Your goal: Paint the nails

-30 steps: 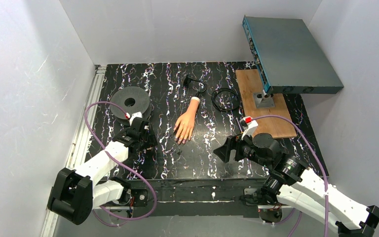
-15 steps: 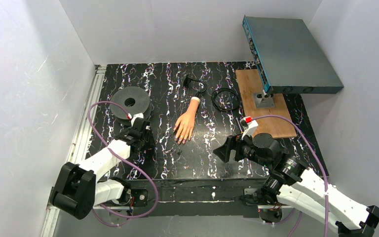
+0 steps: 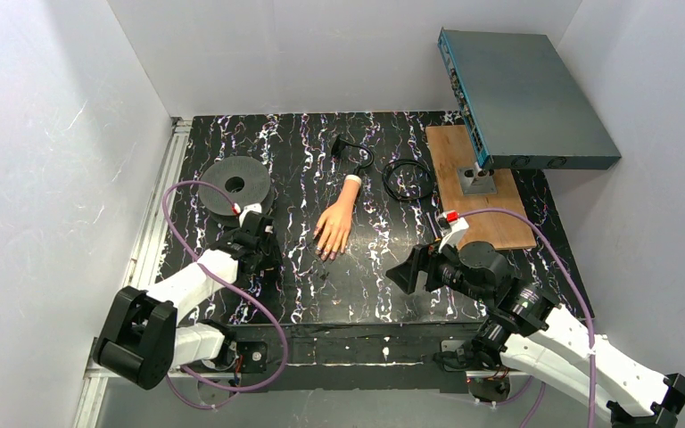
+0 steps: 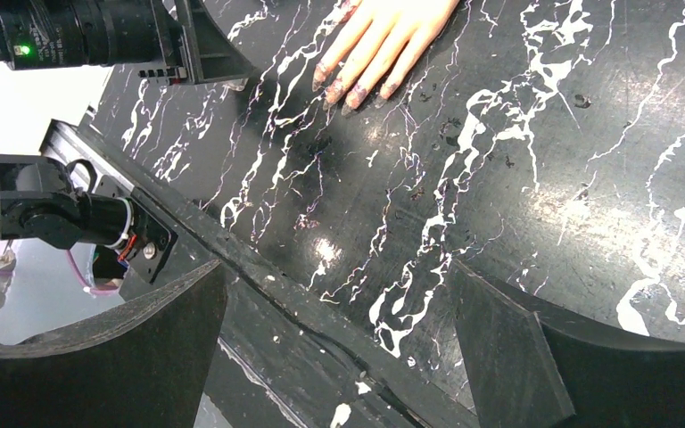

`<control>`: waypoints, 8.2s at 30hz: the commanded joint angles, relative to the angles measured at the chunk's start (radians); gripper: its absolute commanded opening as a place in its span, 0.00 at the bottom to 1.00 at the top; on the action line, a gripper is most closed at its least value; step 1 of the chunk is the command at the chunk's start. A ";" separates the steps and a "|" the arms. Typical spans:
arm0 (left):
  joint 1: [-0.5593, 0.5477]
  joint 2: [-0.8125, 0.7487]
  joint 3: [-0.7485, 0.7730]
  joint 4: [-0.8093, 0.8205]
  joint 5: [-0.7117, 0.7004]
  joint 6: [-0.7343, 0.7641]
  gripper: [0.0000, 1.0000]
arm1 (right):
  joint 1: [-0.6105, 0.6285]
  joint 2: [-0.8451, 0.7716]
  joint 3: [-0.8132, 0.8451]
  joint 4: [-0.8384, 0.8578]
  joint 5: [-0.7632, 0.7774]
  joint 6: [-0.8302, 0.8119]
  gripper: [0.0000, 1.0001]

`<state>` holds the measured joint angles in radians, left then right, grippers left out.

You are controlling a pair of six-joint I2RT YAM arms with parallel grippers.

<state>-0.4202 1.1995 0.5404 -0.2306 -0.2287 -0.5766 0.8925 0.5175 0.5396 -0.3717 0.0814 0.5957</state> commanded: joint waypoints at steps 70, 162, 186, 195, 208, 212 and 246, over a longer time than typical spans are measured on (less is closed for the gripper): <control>0.004 -0.004 0.320 -0.373 0.056 -0.226 0.00 | 0.086 0.154 -0.032 0.391 -0.122 -0.287 1.00; 0.017 -0.315 0.452 -0.281 0.498 -0.283 0.94 | 0.316 0.843 0.192 1.029 -0.063 -0.744 0.01; 0.016 -0.462 0.314 0.560 1.275 0.024 0.87 | 0.081 0.370 0.128 0.806 -0.666 -0.214 0.01; -0.022 -0.394 0.310 0.656 1.357 -0.034 0.82 | 0.069 0.362 0.158 0.812 -0.652 -0.132 0.01; -0.124 -0.362 0.330 0.534 1.320 0.076 0.72 | 0.064 0.308 0.132 0.868 -0.620 -0.115 0.01; -0.149 -0.347 0.336 0.531 1.316 0.090 0.67 | 0.060 0.305 0.133 0.869 -0.620 -0.109 0.01; -0.244 -0.301 0.345 0.485 1.221 0.148 0.00 | 0.057 0.324 0.139 0.857 -0.654 -0.091 0.01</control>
<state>-0.6559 0.8955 0.8494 0.2745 0.9974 -0.4538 0.9512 0.8463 0.6498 0.4232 -0.5575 0.4988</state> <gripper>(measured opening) 0.107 0.308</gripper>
